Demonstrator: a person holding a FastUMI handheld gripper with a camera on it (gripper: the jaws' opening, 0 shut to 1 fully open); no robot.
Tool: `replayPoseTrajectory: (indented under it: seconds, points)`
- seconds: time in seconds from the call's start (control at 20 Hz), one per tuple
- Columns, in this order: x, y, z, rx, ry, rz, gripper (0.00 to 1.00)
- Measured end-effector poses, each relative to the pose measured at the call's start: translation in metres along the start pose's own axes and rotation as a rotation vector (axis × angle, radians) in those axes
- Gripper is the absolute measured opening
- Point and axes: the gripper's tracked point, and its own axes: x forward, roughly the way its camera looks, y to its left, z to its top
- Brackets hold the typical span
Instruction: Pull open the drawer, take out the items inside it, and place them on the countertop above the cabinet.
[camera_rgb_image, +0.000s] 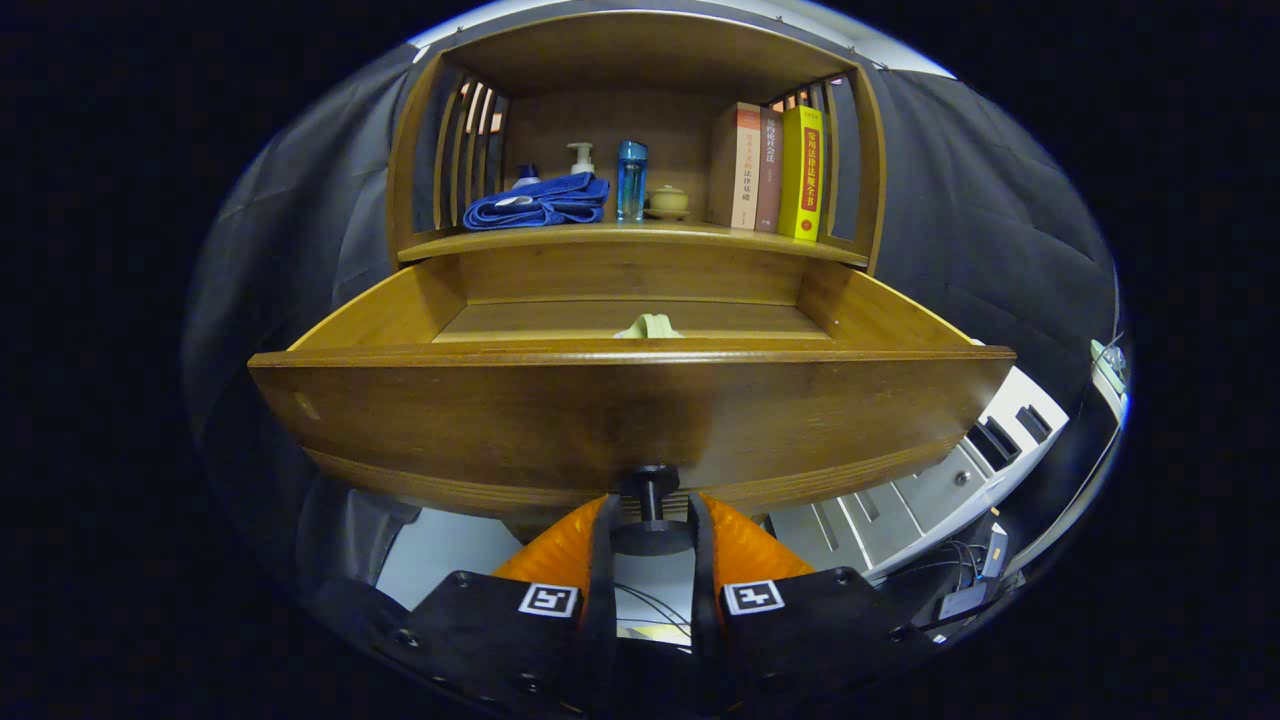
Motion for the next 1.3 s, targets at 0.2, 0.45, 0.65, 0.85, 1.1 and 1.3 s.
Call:
replayPoseTrajectory:
  seconds: [0.2, 0.45, 0.65, 0.85, 1.1, 1.3]
  points:
    - [0.000, 0.002, -0.001, -0.008, 0.014, 0.018, 0.46]
    - [-0.012, 0.006, 0.037, -0.045, -0.052, 0.006, 0.70]
    - [-0.026, 0.012, 0.067, -0.071, -0.086, 0.006, 0.99]
    - [-0.040, 0.009, 0.110, -0.019, -0.142, -0.006, 0.99]
    - [-0.030, 0.013, 0.165, -0.034, -0.199, 0.005, 0.99]
    - [0.007, 0.031, 0.191, -0.088, -0.176, 0.028, 0.99]
